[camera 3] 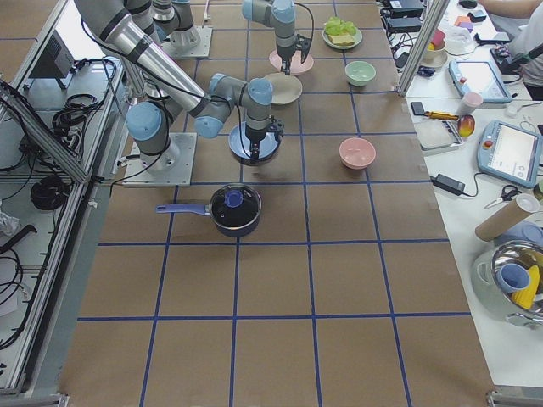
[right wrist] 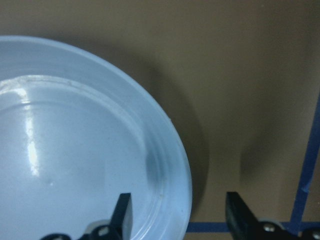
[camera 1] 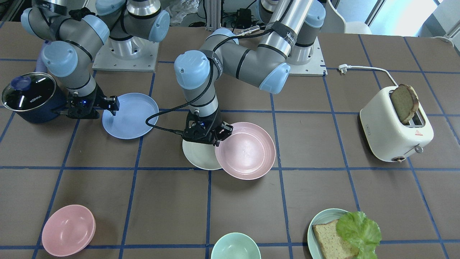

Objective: Stack three plates with pink and blue
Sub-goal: 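Lower the pink plate onto the cream plate while the right grasps the blue plate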

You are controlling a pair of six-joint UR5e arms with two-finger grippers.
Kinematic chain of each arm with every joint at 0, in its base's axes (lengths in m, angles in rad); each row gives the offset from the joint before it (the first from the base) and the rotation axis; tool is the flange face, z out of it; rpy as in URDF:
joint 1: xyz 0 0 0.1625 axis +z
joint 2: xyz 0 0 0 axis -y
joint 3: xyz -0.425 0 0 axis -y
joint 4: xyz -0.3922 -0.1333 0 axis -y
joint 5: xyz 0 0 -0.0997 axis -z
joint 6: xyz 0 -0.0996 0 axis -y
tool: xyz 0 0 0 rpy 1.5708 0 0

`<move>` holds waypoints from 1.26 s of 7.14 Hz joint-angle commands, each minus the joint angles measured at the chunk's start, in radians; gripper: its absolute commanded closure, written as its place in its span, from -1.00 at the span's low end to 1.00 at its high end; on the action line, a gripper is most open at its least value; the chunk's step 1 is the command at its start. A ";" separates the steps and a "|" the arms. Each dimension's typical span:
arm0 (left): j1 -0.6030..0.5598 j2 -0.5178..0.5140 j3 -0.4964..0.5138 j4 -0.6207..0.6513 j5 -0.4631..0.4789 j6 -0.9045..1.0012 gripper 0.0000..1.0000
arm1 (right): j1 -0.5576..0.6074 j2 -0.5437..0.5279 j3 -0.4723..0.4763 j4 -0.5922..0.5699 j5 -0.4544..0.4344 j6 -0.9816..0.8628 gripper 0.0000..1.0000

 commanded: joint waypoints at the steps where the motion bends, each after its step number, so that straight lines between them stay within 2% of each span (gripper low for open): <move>1: -0.046 -0.028 0.023 -0.001 0.016 -0.076 1.00 | 0.000 0.002 0.005 0.001 -0.005 -0.030 0.12; 3: -0.095 -0.064 0.080 -0.010 0.021 -0.142 1.00 | -0.005 0.023 0.005 0.003 -0.005 -0.036 0.21; 4: -0.111 -0.092 0.138 -0.072 0.019 -0.177 1.00 | -0.008 0.034 0.005 -0.003 -0.005 -0.039 0.25; 5: -0.130 -0.126 0.207 -0.153 0.022 -0.191 1.00 | -0.008 0.034 0.005 -0.006 -0.008 -0.041 0.49; 7: -0.157 -0.152 0.234 -0.200 0.023 -0.232 1.00 | -0.008 0.034 0.003 -0.008 -0.008 -0.054 1.00; 9: -0.160 -0.152 0.234 -0.231 0.021 -0.304 1.00 | -0.008 0.031 -0.004 -0.018 -0.011 -0.058 1.00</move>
